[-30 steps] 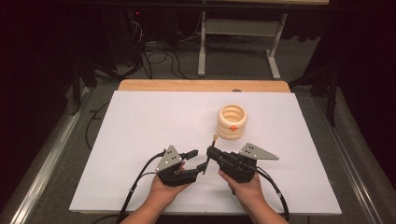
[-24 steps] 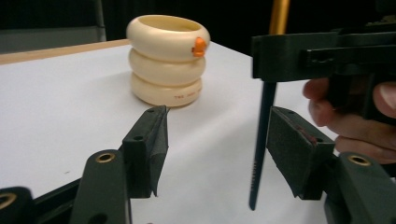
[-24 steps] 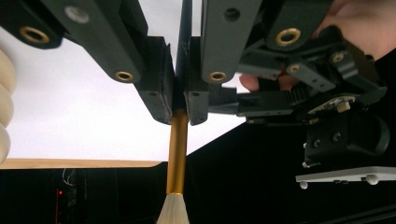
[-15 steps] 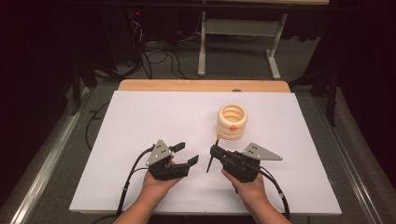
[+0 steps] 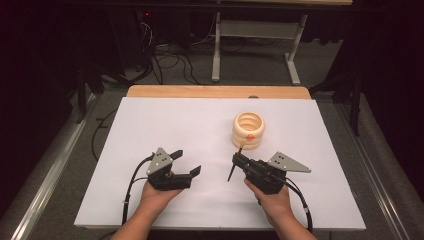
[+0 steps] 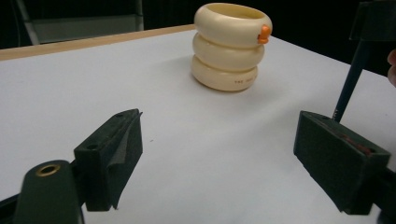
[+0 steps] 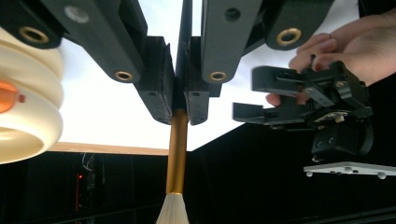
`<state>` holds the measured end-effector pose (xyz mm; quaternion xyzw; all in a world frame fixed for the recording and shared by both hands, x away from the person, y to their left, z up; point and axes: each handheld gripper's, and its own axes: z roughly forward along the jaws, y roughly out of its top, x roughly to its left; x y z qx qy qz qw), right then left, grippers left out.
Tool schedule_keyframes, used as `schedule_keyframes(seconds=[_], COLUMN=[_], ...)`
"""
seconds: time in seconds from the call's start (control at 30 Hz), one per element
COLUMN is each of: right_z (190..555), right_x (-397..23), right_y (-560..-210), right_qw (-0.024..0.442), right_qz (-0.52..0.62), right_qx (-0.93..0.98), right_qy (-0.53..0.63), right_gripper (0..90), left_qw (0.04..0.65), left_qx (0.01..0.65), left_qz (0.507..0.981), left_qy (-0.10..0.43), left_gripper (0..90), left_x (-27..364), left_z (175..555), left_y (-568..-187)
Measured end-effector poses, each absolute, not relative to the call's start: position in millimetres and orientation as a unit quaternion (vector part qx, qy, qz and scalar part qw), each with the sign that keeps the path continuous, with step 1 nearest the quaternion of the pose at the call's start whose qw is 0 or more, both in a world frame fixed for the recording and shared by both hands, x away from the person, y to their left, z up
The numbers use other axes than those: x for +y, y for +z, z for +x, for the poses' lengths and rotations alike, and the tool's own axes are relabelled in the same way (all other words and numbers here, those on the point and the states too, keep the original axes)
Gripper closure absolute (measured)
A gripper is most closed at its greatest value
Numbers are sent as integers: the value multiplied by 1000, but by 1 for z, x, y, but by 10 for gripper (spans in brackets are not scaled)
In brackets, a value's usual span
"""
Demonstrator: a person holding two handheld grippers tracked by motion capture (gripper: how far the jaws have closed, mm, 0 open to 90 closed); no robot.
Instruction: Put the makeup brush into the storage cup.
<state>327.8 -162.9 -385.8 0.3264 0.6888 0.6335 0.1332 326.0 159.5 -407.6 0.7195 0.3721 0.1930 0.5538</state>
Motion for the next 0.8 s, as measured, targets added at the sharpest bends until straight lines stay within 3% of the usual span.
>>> schedule_keyframes(seconds=[0.37,0.8], right_z=[330,335], right_x=[-177,-203], right_y=[-383,-377], right_qw=[157,189], right_qz=[334,348], right_qx=[682,670], right_qy=[631,628], right_gripper=[846,846], left_qw=[548,554], left_qx=[394,394], left_qz=[710,705], left_qy=[201,200], left_gripper=[37,1], left_x=[179,189], left_z=[329,328], left_y=[-410,-408])
